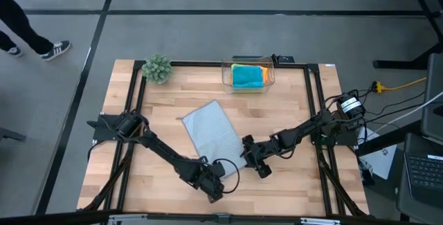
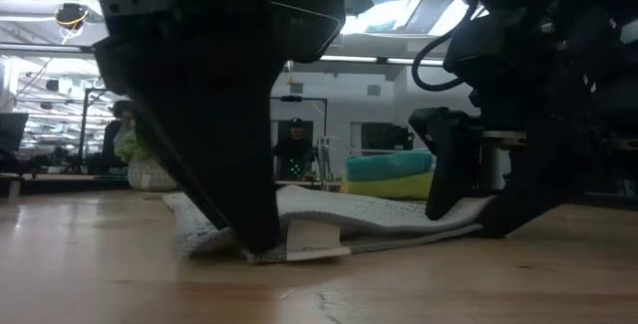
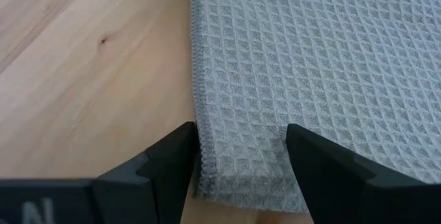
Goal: Fold microfiber towels
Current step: Fold the gray microfiber cloth
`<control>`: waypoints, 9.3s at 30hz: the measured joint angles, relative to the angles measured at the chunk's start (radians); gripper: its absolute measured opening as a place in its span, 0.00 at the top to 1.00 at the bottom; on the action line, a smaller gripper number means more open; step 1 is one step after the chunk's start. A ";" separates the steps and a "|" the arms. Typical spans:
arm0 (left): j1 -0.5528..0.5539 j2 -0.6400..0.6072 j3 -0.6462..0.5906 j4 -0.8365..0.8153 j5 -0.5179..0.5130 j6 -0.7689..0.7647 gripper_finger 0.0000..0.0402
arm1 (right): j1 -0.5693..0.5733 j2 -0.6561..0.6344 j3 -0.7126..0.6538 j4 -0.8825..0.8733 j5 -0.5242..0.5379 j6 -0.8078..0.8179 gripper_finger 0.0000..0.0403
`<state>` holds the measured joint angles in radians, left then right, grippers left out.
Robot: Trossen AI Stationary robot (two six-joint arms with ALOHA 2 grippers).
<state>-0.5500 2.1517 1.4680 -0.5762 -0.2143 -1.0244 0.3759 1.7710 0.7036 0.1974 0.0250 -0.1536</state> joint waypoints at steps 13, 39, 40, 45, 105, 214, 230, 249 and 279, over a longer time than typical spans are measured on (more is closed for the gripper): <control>0.000 -0.002 0.000 -0.134 -0.052 0.098 0.62 | -0.001 0.000 -0.001 -0.001 0.000 0.097 0.42; -0.001 -0.002 0.000 -0.150 -0.110 0.092 0.86 | -0.001 0.002 -0.001 0.019 0.084 0.202 0.79; -0.001 -0.002 -0.001 -0.152 -0.115 0.092 0.89 | -0.002 0.002 -0.001 0.019 0.086 0.203 0.82; -0.004 -0.001 -0.002 -0.154 -0.144 0.094 0.99 | -0.002 0.002 -0.001 0.018 0.088 0.225 0.97; 0.079 0.012 0.465 -0.831 -0.217 0.246 1.00 | -0.109 -0.119 0.187 -0.213 0.396 0.043 0.97; 0.373 -0.938 -0.809 0.471 -0.125 0.818 0.89 | 0.050 -0.751 -0.122 -0.597 0.084 0.435 0.63; 0.360 -0.933 -0.812 0.455 -0.136 0.817 0.89 | -0.069 -0.546 -0.122 -0.121 0.066 0.359 0.63; 0.360 -0.933 -0.812 0.442 -0.142 0.817 0.89 | -0.059 -0.108 0.154 -0.114 -0.135 0.305 0.63; 0.360 -0.932 -0.812 0.428 -0.171 0.817 0.89 | -0.153 0.030 0.181 -0.325 0.024 0.353 0.63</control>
<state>-0.1902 1.2194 0.6563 -0.1483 -0.3851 -0.2070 0.2234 1.8010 0.8846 -0.1274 0.0489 0.1989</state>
